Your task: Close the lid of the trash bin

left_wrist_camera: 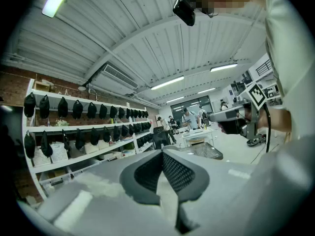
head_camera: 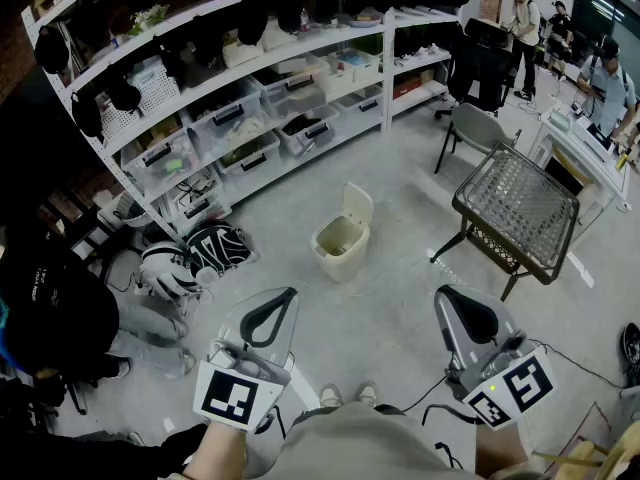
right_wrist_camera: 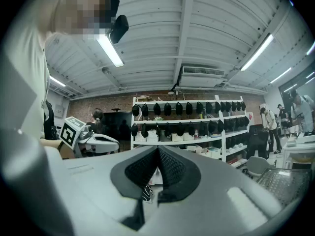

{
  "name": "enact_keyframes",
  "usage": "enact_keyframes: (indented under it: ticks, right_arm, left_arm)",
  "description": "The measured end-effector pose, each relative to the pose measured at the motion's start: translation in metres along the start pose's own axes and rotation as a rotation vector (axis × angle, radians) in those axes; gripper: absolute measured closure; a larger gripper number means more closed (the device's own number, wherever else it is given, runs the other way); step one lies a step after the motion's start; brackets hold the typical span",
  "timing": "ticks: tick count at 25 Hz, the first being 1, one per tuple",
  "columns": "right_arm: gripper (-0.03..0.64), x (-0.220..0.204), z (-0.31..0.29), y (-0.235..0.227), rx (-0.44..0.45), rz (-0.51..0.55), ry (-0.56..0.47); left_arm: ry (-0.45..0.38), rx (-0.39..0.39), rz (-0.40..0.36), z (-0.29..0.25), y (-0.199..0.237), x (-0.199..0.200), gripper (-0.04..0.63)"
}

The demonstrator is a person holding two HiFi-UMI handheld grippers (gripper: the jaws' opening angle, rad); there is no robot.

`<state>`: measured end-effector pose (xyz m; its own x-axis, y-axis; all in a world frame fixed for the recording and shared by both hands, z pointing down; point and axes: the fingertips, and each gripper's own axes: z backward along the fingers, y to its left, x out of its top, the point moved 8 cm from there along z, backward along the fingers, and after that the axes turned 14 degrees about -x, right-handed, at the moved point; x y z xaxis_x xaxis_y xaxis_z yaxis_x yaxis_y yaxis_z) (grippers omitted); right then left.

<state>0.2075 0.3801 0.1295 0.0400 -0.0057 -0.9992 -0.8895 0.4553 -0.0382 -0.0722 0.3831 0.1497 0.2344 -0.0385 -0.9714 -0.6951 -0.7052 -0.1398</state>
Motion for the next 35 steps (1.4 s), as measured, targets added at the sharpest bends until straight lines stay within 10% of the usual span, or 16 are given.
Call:
enact_keyframes:
  ticks: [35]
  right_arm:
    - [0.614,-0.049,-0.043,-0.096,-0.046,-0.065,0.030]
  left_arm:
    - [0.002,-0.026,0.009,-0.103,0.016,-0.018,0.594]
